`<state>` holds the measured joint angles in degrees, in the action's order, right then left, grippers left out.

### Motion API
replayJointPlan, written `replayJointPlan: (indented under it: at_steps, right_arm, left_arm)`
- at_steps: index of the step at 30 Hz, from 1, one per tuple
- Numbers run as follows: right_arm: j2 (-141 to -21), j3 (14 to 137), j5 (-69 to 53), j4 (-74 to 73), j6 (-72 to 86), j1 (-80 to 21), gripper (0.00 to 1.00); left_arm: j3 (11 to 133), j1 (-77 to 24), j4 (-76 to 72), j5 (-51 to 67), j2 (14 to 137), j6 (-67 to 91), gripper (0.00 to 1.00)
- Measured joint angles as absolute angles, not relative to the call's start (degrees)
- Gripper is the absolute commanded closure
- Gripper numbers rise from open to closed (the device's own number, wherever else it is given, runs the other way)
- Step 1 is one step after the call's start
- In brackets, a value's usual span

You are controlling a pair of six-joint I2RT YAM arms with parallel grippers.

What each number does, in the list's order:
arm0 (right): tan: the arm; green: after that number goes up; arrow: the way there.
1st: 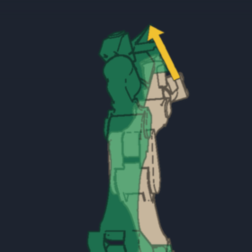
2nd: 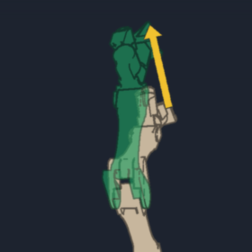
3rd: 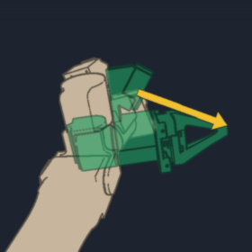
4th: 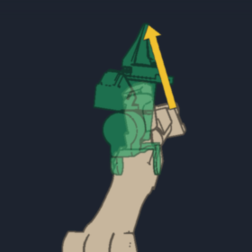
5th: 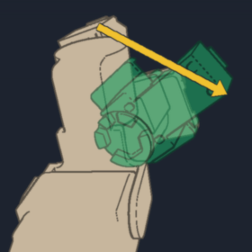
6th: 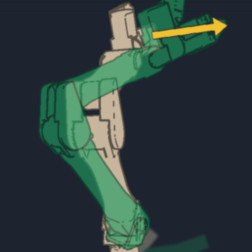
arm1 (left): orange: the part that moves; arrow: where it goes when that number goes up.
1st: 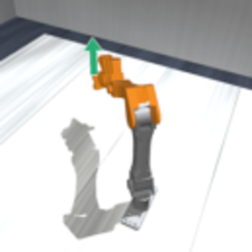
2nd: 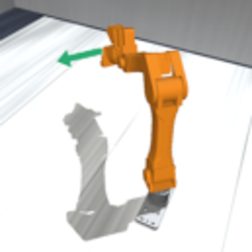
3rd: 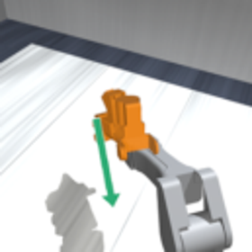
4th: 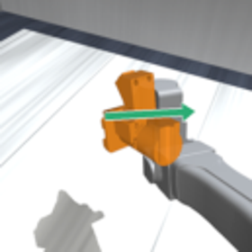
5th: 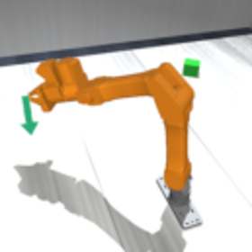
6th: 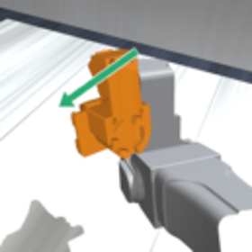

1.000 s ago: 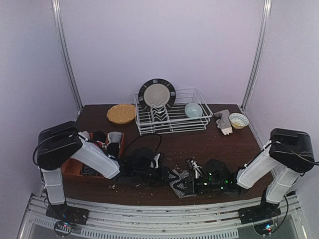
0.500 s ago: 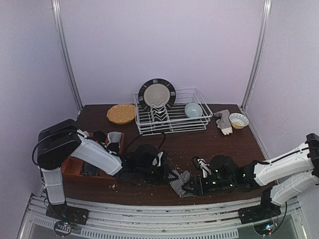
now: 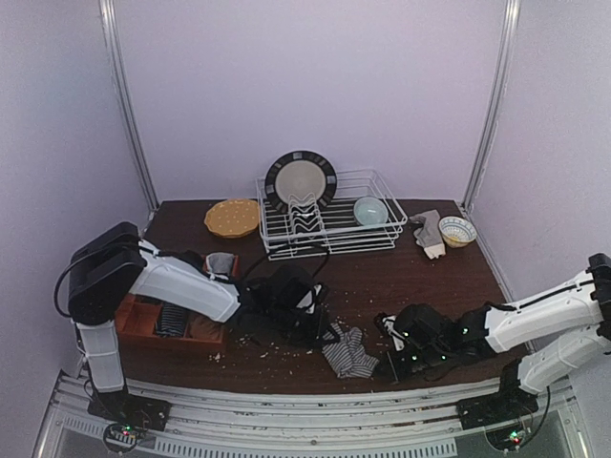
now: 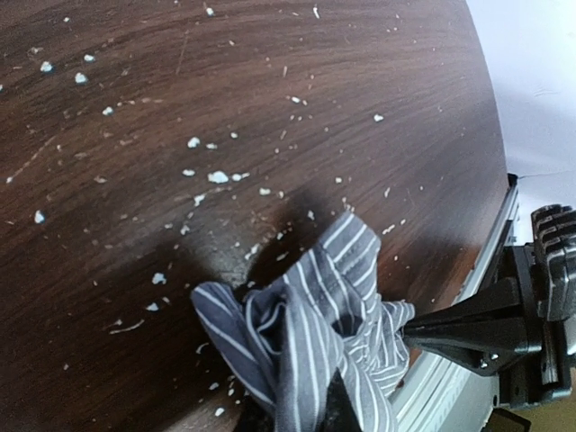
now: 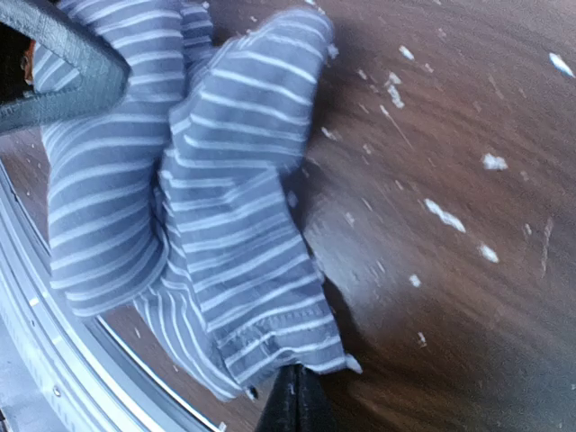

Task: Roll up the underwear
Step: Roll the underwear at the center of the board.

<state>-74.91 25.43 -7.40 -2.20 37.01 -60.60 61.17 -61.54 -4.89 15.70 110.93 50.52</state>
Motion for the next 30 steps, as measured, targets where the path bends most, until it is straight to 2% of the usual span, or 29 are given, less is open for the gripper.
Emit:
replayJointPlan:
  at_steps: [12, 13, 16, 18, 24, 30]
  right_arm:
    - [-91.42, 39.44, -6.17, 1.52, 34.33, -57.06, 1.00]
    - [-92.60, 40.84, -5.85, 1.34, 33.82, -56.34, 0.96]
    - [-92.07, 41.36, -4.40, -0.05, 32.75, -55.83, 0.74]
    - [-89.60, 41.17, -2.48, -2.66, 32.36, -56.23, 0.64]
    - [-77.03, 41.69, 3.31, -8.84, 31.88, -62.65, 0.53]
    - [-82.74, 48.93, 4.60, -10.61, 32.21, -69.45, 0.49]
  left_arm:
    - [61.49, -61.49, -0.89, 14.37, 110.06, 48.14, 1.00]
    - [61.52, -61.49, -0.36, 14.09, 110.02, 48.14, 1.00]
    - [61.54, -61.49, 1.23, 13.26, 109.51, 48.18, 1.00]
    - [61.71, -61.49, 2.20, 12.67, 109.14, 48.25, 1.00]
    - [63.61, -61.56, 7.46, 10.79, 108.66, 48.86, 1.00]
    - [69.38, -61.56, 15.57, 9.91, 110.76, 49.34, 1.00]
